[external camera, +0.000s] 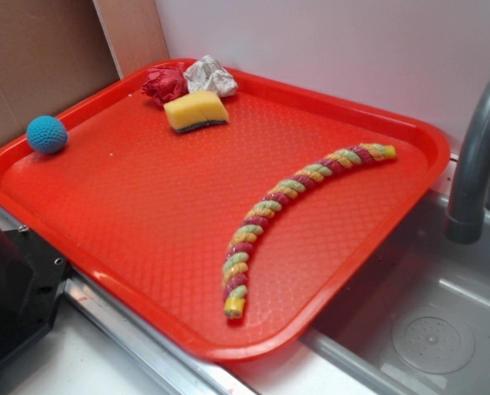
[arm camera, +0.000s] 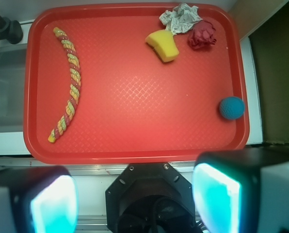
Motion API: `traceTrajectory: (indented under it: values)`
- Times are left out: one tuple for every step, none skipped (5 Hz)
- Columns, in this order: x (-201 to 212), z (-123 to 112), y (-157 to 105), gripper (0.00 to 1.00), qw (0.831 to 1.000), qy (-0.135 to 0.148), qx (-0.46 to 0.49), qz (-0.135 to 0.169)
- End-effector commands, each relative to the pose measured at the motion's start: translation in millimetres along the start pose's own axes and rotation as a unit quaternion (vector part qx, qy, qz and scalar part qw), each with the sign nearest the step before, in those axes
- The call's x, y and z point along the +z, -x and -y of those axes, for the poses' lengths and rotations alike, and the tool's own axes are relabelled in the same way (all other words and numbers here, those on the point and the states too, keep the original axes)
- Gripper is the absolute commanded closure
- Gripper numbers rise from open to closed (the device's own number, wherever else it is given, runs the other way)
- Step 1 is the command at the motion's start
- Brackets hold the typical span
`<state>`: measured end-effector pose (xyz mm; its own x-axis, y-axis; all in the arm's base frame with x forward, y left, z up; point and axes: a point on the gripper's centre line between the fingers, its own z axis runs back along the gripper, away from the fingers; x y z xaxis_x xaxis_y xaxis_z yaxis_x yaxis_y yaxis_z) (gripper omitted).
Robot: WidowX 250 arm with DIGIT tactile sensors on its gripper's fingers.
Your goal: Grab the white paper.
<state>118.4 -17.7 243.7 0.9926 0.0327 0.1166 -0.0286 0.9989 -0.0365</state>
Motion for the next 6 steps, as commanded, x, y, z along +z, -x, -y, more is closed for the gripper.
traceTrajectory:
  values:
    - [0, 0, 0, 0.0, 1.0, 0.0, 0.0, 0.0]
    - [-55, -30, -45, 0.0, 0.998, -0.067, 0.0, -0.013]
    - [-103, -43, -82, 0.0, 0.999, -0.038, -0.037, 0.007]
    - [-123, -56, -108, 0.0, 0.997, -0.063, -0.049, 0.019]
    - [-160, -81, -151, 0.0, 0.995, -0.055, -0.046, 0.064]
    - [-171, -77, -178, 0.0, 0.993, -0.042, -0.048, 0.096]
